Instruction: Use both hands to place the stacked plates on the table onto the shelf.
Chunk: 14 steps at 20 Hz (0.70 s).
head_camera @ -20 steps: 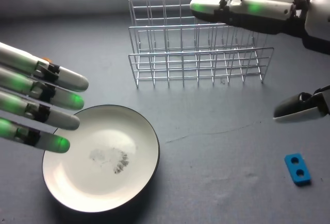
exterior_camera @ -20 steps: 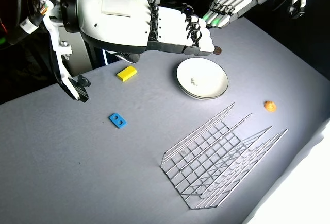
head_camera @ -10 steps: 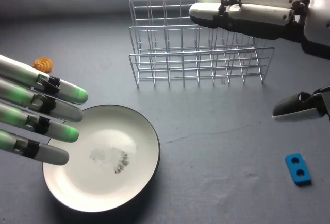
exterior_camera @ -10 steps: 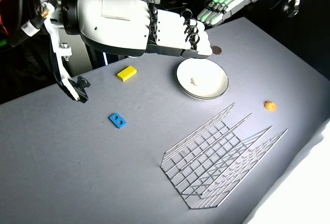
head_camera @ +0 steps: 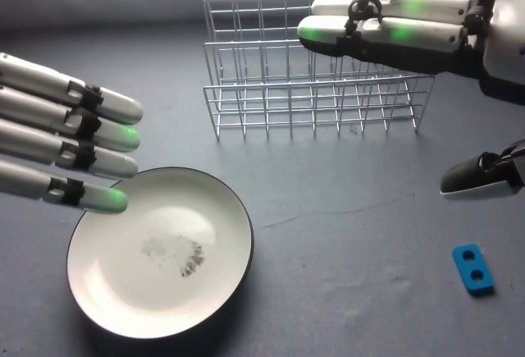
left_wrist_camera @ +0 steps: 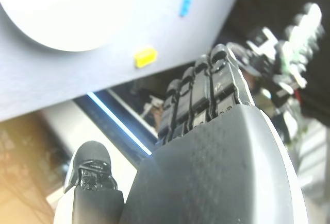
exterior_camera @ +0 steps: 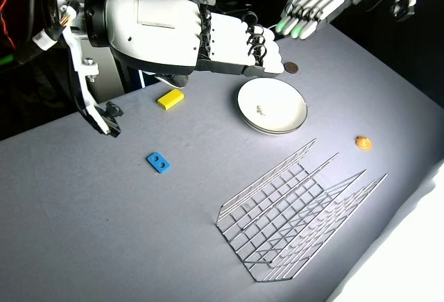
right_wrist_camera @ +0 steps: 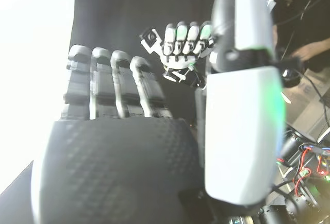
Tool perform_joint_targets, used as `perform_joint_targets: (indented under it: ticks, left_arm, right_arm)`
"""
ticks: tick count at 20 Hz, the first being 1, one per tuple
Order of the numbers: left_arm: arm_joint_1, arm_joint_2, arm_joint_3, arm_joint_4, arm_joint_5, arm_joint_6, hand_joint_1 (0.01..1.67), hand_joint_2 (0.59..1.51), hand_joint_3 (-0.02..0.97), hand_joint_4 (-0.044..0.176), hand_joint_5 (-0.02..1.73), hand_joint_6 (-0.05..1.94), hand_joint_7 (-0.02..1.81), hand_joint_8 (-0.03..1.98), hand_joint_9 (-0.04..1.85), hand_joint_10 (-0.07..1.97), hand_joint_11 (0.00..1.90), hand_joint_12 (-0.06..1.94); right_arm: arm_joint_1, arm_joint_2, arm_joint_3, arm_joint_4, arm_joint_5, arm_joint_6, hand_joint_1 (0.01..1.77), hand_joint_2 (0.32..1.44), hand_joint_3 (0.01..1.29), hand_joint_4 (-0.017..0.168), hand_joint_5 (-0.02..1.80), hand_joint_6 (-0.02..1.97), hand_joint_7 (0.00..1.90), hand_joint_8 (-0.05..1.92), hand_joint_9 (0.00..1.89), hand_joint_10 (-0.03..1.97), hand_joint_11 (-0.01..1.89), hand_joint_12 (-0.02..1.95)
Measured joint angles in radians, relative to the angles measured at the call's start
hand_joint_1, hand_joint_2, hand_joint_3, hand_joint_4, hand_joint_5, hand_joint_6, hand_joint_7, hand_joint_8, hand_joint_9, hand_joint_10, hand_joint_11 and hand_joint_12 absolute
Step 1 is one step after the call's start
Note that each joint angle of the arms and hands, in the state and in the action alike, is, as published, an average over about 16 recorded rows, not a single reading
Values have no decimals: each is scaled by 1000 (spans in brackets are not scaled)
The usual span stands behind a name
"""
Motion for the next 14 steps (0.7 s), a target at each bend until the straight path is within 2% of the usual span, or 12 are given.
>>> perform_joint_targets:
  ticks: [7,14]
  left_arm:
    - [170,5,-11,-53,87,27,22,1199,7,2,37,6,20,-14,16,7,16,-12]
    - [336,8,-45,-119,227,62,22,1202,7,1,35,6,19,-14,18,7,17,-12]
  right_arm:
    - [-9,-1,0,-1,10,-2,1143,854,13,5,14,15,20,12,15,3,18,-10]
    - [-20,-1,0,-1,14,-1,1135,851,13,3,15,16,20,12,14,3,22,-10]
